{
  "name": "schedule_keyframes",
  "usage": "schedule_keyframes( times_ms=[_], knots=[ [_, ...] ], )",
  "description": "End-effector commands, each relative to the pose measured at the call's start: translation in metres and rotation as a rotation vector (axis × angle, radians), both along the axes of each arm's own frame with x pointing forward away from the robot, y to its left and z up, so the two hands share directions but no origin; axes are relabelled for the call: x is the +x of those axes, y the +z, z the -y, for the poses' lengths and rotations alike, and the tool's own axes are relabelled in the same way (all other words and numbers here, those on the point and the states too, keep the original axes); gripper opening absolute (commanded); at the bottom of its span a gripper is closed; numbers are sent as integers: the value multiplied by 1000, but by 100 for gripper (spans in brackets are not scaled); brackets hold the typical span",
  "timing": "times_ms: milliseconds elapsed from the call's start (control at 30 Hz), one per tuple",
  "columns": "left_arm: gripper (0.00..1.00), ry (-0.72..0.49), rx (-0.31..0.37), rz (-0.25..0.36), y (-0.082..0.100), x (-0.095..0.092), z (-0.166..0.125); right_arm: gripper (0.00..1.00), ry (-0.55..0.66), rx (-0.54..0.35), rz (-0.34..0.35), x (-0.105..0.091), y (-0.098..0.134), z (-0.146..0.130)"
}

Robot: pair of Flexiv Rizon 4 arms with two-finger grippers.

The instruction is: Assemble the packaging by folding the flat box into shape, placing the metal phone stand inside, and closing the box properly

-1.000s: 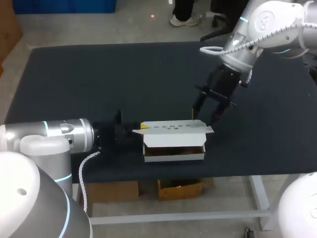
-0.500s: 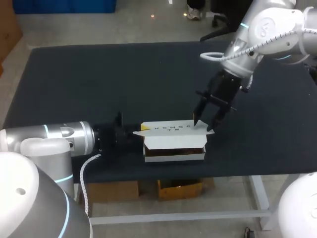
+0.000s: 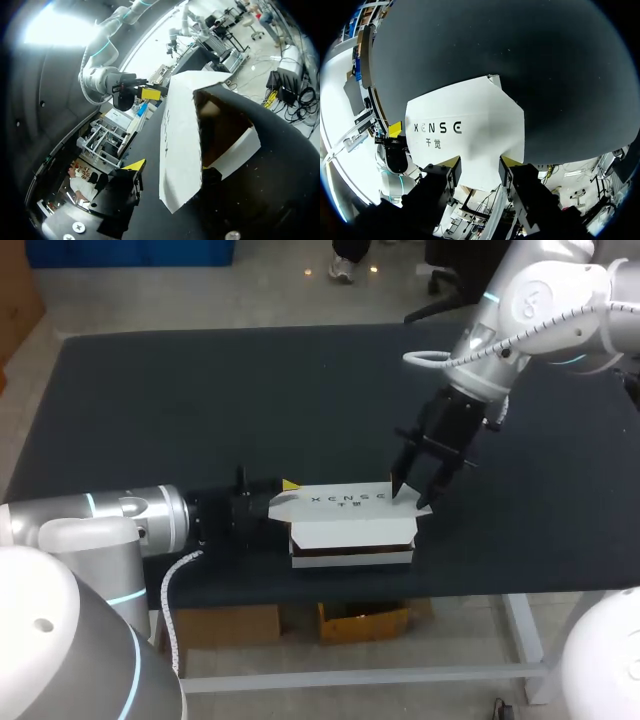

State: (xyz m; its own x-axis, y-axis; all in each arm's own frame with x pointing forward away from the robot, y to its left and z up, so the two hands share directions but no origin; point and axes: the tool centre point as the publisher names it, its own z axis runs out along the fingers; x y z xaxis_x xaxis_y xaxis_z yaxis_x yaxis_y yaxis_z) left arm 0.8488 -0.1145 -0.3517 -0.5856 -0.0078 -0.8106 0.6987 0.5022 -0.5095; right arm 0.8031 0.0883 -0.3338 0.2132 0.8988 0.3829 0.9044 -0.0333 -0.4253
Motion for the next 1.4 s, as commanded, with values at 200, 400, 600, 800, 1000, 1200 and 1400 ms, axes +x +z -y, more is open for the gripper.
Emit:
schedule_keyframes(
  times_ms=[200, 400, 600, 800, 1000, 1200, 1400],
  knots=[
    [47, 26, -27, 15, 8, -9, -24, 47, -2, 2, 1, 0, -1, 0],
    [47, 42, -22, 14, 14, -17, -41, 47, -5, 2, 2, 0, -1, 0],
    [53, 45, -5, -35, 22, -24, -63, 46, -7, 2, 2, -1, -2, 1],
    [69, 45, 2, -163, 41, -25, -84, 45, -9, 3, 2, -2, -2, 1],
    [100, 111, 101, -401, 58, -19, -93, 45, -11, 3, 4, -4, -4, 2],
    [100, 146, 157, -601, 69, -13, -90, 44, -10, 3, 5, -4, -5, 1],
    [100, 180, 282, -694, 66, -8, -84, 43, -4, -2, 7, -4, -5, 0]
  ],
)
